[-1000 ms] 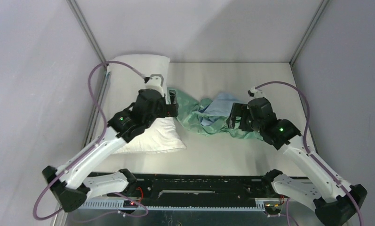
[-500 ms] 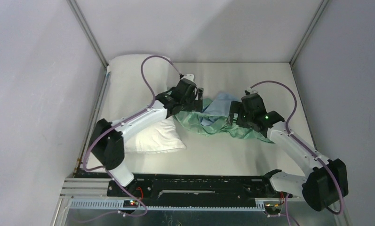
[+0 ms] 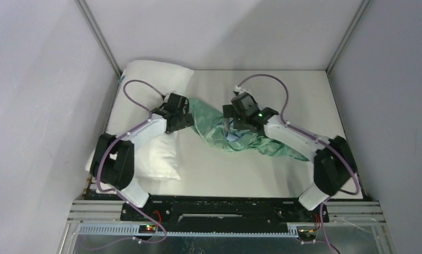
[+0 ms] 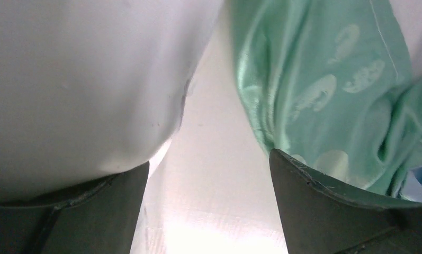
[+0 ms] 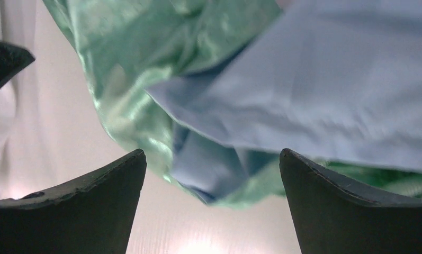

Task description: Put the pillow into the pillowcase

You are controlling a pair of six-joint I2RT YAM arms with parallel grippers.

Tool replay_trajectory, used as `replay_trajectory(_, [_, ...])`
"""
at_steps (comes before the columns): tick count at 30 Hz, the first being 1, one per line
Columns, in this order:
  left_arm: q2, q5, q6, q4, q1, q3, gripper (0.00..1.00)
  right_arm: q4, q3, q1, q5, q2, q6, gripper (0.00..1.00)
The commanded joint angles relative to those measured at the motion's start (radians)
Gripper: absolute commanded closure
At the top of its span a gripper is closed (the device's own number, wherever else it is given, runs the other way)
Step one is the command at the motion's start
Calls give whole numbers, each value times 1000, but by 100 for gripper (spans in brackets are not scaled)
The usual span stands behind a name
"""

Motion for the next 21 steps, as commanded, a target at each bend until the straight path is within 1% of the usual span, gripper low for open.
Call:
replay_trajectory(1, [-99,-55,0,-21,66,-40,13,19,201,48,87,163,-105,1])
replay_trajectory(4, [-133,-28,16,0,74,-30,13,-37,309,58,94,283,-135,1])
replay_trajectory(7, [-135,13,27,7,63,31,12,-60,358,58,131,356,-158,1])
replay_trajectory(8, [-126,16,32,6,55,64,11,-65,363,53,133,370,-159,3])
replay_trajectory(10, [-91,17,37,-13,35,140,10,-75,360,42,122,381,-150,10])
replay_trajectory(12, [-44,7,41,-32,7,221,10,-72,335,31,103,370,-143,21])
replay_trajectory(13, [-15,-5,45,-43,-7,263,9,-66,316,22,96,359,-139,29])
replay_trajectory(14, [16,-18,48,-50,-20,296,9,-62,297,13,90,341,-129,44])
replay_trajectory(16, [78,-44,48,-61,-37,362,9,-59,254,-5,73,297,-103,79])
replay_trajectory(17, [120,-51,50,-67,-42,405,9,-54,224,-13,65,270,-90,93])
replay_trajectory(18, [154,-61,54,-72,-46,433,9,-53,201,-17,59,241,-79,100])
replay_trajectory(21, [254,-81,68,-88,-60,521,9,-56,140,-19,66,152,-47,100])
